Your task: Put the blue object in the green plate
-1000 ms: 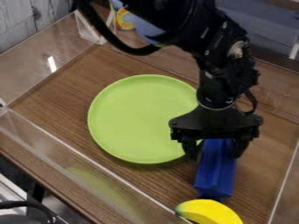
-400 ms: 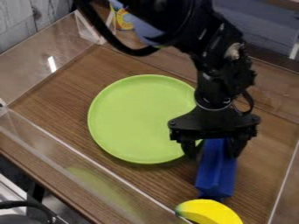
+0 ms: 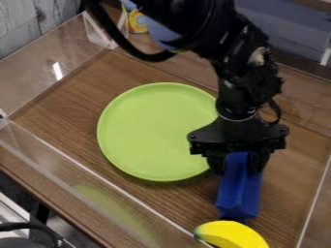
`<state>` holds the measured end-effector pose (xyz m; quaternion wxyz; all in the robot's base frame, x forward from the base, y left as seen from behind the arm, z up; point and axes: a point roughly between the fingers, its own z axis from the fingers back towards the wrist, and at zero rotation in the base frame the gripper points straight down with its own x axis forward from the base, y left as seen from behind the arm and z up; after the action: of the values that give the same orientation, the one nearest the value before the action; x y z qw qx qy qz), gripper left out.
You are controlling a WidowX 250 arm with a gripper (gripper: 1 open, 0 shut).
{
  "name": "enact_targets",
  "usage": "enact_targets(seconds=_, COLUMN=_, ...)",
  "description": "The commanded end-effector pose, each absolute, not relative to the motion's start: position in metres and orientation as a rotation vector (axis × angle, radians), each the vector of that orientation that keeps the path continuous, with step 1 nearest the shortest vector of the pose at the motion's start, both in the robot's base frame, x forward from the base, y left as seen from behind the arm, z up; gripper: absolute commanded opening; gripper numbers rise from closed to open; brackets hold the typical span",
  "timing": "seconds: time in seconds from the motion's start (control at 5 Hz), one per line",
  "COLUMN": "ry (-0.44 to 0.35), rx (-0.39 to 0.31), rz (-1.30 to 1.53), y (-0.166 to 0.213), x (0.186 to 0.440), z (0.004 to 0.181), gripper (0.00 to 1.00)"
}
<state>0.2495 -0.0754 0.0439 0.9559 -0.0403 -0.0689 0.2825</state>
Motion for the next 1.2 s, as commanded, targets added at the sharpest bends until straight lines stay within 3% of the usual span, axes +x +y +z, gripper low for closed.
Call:
enact_targets(seconds=0.0, ry=-0.132, rx=-0.074, rz=0.584, y=-0.071, x=0.249, z=0.053, gripper=0.0)
enact_targets(seconds=0.6, ry=-0.098, rx=-0.052, rz=0.577, y=-0.056, x=0.24, z=0.077, gripper=0.0)
enact_targets(seconds=1.0, ry=-0.098, rx=-0.062, rz=0.613, y=-0.026, x=0.24, z=0.1, gripper=0.0)
